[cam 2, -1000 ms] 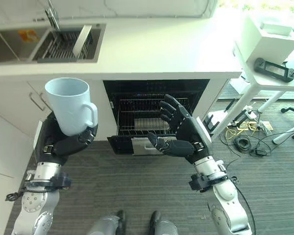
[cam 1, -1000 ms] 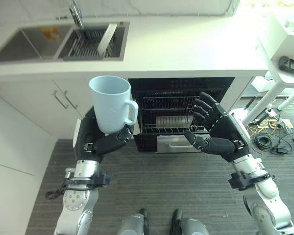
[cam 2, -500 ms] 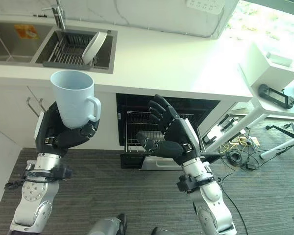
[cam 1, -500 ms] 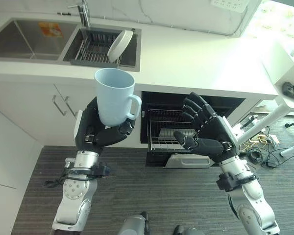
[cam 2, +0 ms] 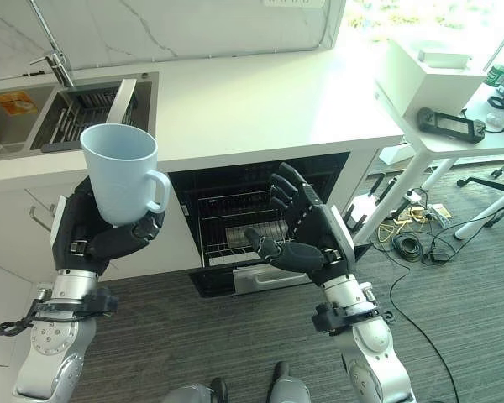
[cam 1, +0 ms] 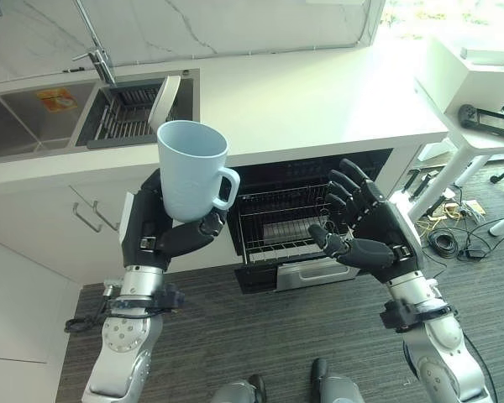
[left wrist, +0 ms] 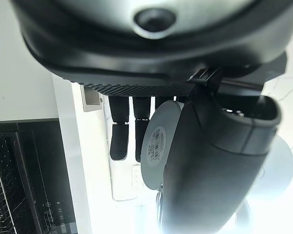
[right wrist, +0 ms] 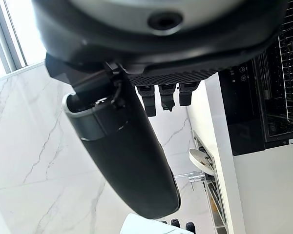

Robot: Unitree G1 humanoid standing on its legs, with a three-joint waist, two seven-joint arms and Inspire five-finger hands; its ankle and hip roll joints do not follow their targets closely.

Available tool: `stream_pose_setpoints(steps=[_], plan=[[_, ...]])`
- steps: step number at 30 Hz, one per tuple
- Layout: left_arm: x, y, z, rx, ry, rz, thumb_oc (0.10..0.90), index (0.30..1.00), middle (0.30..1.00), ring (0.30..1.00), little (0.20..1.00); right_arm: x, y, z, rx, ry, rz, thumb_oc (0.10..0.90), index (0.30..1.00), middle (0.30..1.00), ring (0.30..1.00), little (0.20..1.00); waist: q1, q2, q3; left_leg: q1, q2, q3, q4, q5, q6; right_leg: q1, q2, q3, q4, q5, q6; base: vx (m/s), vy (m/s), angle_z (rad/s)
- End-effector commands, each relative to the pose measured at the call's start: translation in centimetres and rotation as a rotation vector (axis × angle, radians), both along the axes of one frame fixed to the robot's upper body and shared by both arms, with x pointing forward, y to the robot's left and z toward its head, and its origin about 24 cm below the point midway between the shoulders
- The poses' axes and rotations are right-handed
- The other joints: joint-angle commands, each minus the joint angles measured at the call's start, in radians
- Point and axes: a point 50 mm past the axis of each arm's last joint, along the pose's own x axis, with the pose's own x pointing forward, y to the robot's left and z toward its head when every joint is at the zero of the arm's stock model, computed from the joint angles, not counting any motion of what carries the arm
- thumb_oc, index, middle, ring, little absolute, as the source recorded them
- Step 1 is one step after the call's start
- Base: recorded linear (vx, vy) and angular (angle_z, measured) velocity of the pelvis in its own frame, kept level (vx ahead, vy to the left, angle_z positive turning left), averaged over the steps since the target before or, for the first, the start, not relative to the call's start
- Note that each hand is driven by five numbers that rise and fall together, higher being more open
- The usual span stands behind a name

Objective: Place the dishes in the dishwasher.

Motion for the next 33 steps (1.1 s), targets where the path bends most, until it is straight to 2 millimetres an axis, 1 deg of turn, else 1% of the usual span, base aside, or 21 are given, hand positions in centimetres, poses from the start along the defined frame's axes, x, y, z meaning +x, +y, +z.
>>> stream_pose_setpoints(steps=[1,5,8,10,11,12,13,14,16,17,19,20,21,24,26,28,29,30,31,32,33], plan=[[-0.9,0.3,4.4,-0.039,-0.334,0.012,0.4,0.3,0.3,0.3,0.3,-0.2,-2.8,3.0,-0.03,-0.234,-0.113,0.8,0.9,0.9,0.9,0.9,0.049,-0.047,-0.08,-0.036,-0.031,-0.116,-0.014,-0.046,-0.06,0.059,0.083,-0.077,0.052,-0.2,0.005,-0.03,0.149,0.21],[-0.8,0.3,4.1,-0.046,-0.306,-0.001,0.4,0.3,0.3,0.3,0.3,-0.1,-2.8,3.1,-0.017,-0.219,-0.088,0.8,0.9,0.9,0.9,0.9,0.045,-0.042,-0.092,-0.021,-0.037,-0.081,-0.014,-0.056,-0.051,0.067,0.073,-0.078,0.052,-0.206,0.006,0.0,0.149,0.05],[-0.9,0.1,4.0,-0.039,-0.297,-0.015,0.4,0.3,0.3,0.3,0.3,0.0,-2.4,3.2,-0.027,-0.216,-0.074,0.8,0.9,0.9,0.9,0.9,0.043,-0.033,-0.088,-0.004,-0.036,-0.083,-0.014,-0.065,-0.043,0.083,0.084,-0.082,0.052,-0.211,0.004,0.07,0.137,-0.14],[-0.8,-0.1,4.0,-0.017,-0.293,-0.034,0.4,0.3,0.3,0.3,0.3,0.0,-2.1,3.2,-0.005,-0.217,-0.063,0.8,0.9,0.9,0.9,0.9,0.031,-0.014,-0.064,0.017,-0.023,-0.113,-0.014,-0.072,-0.023,0.098,0.1,-0.09,0.085,-0.101,0.03,0.09,0.096,-0.02],[-0.7,-0.1,4.0,-0.01,-0.292,-0.041,0.4,0.3,0.3,0.3,0.3,0.0,-2.1,3.1,-0.001,-0.209,-0.058,0.8,0.9,0.9,0.9,0.9,0.031,-0.015,-0.047,0.026,-0.02,-0.119,-0.014,-0.074,-0.02,0.067,0.069,-0.096,0.134,-0.072,0.045,0.07,-0.067,0.08],[-0.5,0.1,4.2,-0.007,-0.295,-0.044,0.4,0.3,0.3,0.3,0.3,-0.1,-1.9,2.7,0.017,-0.197,-0.038,0.8,0.9,0.9,0.9,0.9,0.034,-0.025,-0.029,0.037,-0.01,-0.11,-0.014,-0.076,-0.026,0.059,0.018,-0.099,0.096,-0.047,0.054,0.11,-0.184,0.05],[-0.4,0.2,4.3,-0.002,-0.298,-0.043,0.4,0.3,0.3,0.3,0.3,-0.1,-1.9,2.4,0.04,-0.19,-0.02,0.8,0.9,0.9,0.9,0.9,0.034,-0.029,-0.025,0.041,-0.002,-0.104,-0.014,-0.077,-0.03,0.065,0.0,-0.093,0.052,-0.048,0.058,0.13,-0.283,0.0],[-0.4,0.2,4.4,0.009,-0.3,-0.044,0.4,0.3,0.3,0.3,0.3,-0.2,-2.0,2.3,0.093,-0.175,0.008,0.8,0.9,0.9,0.9,0.9,0.034,-0.043,-0.021,0.043,-0.007,-0.098,-0.014,-0.081,-0.033,0.036,-0.037,-0.067,0.052,-0.061,0.072,0.13,-0.291,-0.07],[-0.4,0.1,4.5,0.023,-0.295,-0.048,0.4,0.3,0.3,0.3,0.3,-0.2,-1.4,1.7,0.222,-0.133,0.09,0.8,0.9,0.9,0.9,0.9,0.04,-0.063,-0.025,0.042,-0.008,-0.085,-0.014,-0.089,-0.039,-0.024,-0.121,-0.03,0.052,-0.023,0.111,0.12,-0.336,-0.14],[-0.4,0.1,4.5,0.03,-0.293,-0.043,0.4,0.3,0.3,0.3,0.3,-0.2,-1.0,1.5,0.225,-0.126,0.111,0.8,0.9,0.9,0.9,0.9,0.046,-0.068,-0.027,0.043,-0.004,-0.079,-0.014,-0.092,-0.046,-0.055,-0.163,-0.022,0.052,0.003,0.129,0.17,-0.37,-0.19],[-0.4,0.3,4.8,0.04,-0.297,-0.032,0.4,0.3,0.3,0.3,0.3,-0.3,-0.3,1.5,0.168,-0.126,0.133,0.8,0.9,0.9,0.9,0.9,0.053,-0.077,-0.026,0.053,-0.004,-0.084,-0.014,-0.107,-0.046,-0.11,-0.212,0.014,0.052,0.041,0.154,0.23,-0.358,-0.24],[-0.5,0.3,5.0,0.037,-0.299,-0.035,0.4,0.3,0.3,0.3,0.3,-0.4,-0.1,1.6,0.149,-0.123,0.149,0.8,0.9,0.9,0.9,0.9,0.051,-0.081,-0.023,0.059,-0.003,-0.095,-0.014,-0.113,-0.042,-0.133,-0.218,0.049,0.052,0.051,0.157,0.39,-0.622,-0.13],[-0.4,0.1,5.6,0.037,-0.311,-0.077,0.4,0.3,0.3,0.3,0.3,-1.0,-0.4,1.9,0.138,-0.124,0.128,0.8,0.9,0.9,0.9,0.9,0.05,-0.08,-0.012,0.061,0.017,-0.147,-0.014,-0.111,-0.046,-0.173,-0.29,0.178,0.052,0.068,0.165,0.41,-0.721,0.39],[-0.8,0.2,5.9,0.028,-0.334,-0.092,0.4,0.3,0.3,0.3,0.3,-1.0,-0.7,2.1,0.148,-0.12,0.134,0.8,0.9,0.9,0.9,0.9,0.068,-0.108,-0.012,0.062,0.069,-0.152,-0.014,-0.111,-0.069,-0.097,-0.286,0.13,0.052,0.034,0.171,0.29,-0.662,0.82],[-0.9,0.1,5.9,-0.011,-0.336,-0.109,0.4,0.3,0.3,0.3,0.3,-0.9,-0.8,2.1,0.146,-0.102,0.129,0.8,0.9,0.9,0.9,0.9,0.064,-0.115,-0.023,0.073,0.115,-0.151,-0.014,-0.11,-0.089,-0.075,-0.254,0.116,0.052,0.011,0.174,0.28,-0.641,0.28],[-1.2,-0.2,5.7,-0.056,-0.345,-0.117,0.4,0.3,0.3,0.3,0.3,-0.7,-1.0,2.0,0.144,-0.077,0.15,0.8,0.9,0.9,0.9,0.9,0.048,-0.114,-0.046,0.088,0.171,-0.11,-0.014,-0.083,-0.126,-0.061,-0.206,0.087,0.052,-0.032,0.163,0.29,-0.501,0.26],[-1.3,-0.2,5.6,-0.059,-0.345,-0.118,0.4,0.3,0.3,0.3,0.3,-0.7,-1.0,2.0,0.14,-0.074,0.152,0.8,0.9,0.9,0.9,0.9,0.045,-0.112,-0.049,0.088,0.178,-0.107,-0.014,-0.079,-0.131,-0.057,-0.198,0.083,0.052,-0.038,0.158,0.29,-0.437,0.27],[-1.6,-0.5,5.3,-0.069,-0.344,-0.108,0.4,0.3,0.3,0.3,0.3,-0.6,-1.2,1.9,0.117,-0.059,0.173,0.8,0.9,0.9,0.9,0.9,0.03,-0.113,-0.053,0.098,0.175,-0.061,-0.014,-0.053,-0.131,-0.032,-0.164,0.069,0.052,-0.076,0.128,0.26,-0.401,0.28],[-1.4,-0.8,5.0,-0.09,-0.329,-0.121,0.4,0.3,0.3,0.3,0.3,-0.6,-1.4,1.8,0.102,-0.052,0.158,0.8,0.9,0.9,0.9,0.9,0.023,-0.112,-0.048,0.085,0.162,-0.03,-0.014,-0.044,-0.129,-0.007,-0.157,0.048,0.052,-0.088,0.119,0.24,-0.346,0.26],[-1.2,-1.0,4.8,-0.107,-0.313,-0.132,0.4,0.3,0.3,0.3,0.3,-0.6,-1.4,1.8,0.112,-0.042,0.144,0.8,0.9,0.9,0.9,0.9,0.023,-0.089,-0.048,0.025,0.144,-0.047,-0.014,-0.038,-0.13,-0.008,-0.134,0.024,0.052,-0.099,0.125,0.09,-0.103,0.32],[-1.3,-1.0,4.7,-0.11,-0.309,-0.132,0.4,0.3,0.3,0.3,0.3,-0.6,-1.4,1.7,0.111,-0.039,0.142,0.8,0.9,0.9,0.9,0.9,0.019,-0.081,-0.053,0.006,0.145,-0.054,-0.014,-0.038,-0.132,-0.013,-0.128,0.018,0.052,-0.099,0.127,0.04,0.045,0.17]])
